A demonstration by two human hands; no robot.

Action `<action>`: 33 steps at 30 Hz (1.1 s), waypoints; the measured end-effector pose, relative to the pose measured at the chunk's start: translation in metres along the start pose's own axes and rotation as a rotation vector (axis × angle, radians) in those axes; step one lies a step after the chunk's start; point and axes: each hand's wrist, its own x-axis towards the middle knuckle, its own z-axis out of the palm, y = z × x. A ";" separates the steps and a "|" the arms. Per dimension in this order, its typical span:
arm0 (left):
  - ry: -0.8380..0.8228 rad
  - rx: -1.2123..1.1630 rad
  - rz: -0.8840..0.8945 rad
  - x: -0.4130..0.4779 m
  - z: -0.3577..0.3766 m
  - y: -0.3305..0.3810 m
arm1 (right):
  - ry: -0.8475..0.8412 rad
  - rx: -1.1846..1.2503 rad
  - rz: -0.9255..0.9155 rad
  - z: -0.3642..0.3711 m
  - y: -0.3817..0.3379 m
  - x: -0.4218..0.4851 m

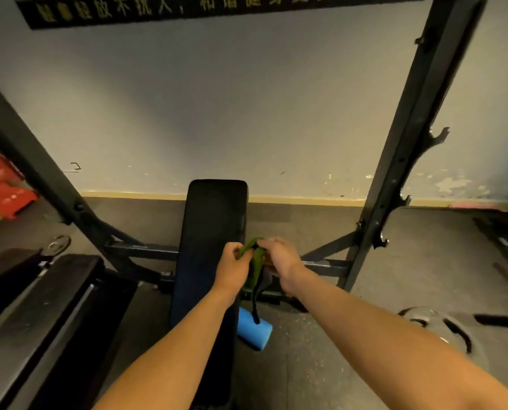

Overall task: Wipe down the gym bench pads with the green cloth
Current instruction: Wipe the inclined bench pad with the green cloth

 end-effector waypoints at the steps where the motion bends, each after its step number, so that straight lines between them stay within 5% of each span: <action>1: -0.006 -0.054 -0.020 0.006 0.004 0.005 | -0.022 0.039 0.010 -0.004 -0.009 0.007; 7: -0.042 -0.249 -0.019 0.042 0.025 0.021 | -0.128 0.059 0.013 -0.015 -0.039 0.055; 15: 0.040 -0.385 -0.169 0.126 0.007 0.016 | -0.056 -0.220 -0.139 0.019 -0.054 0.137; 22: -0.020 -0.478 -0.286 0.195 -0.023 0.003 | 0.015 -0.581 -0.055 0.083 -0.052 0.223; 33: -0.019 -0.335 -0.232 0.293 -0.056 -0.011 | 0.149 -0.734 -0.321 0.123 -0.062 0.315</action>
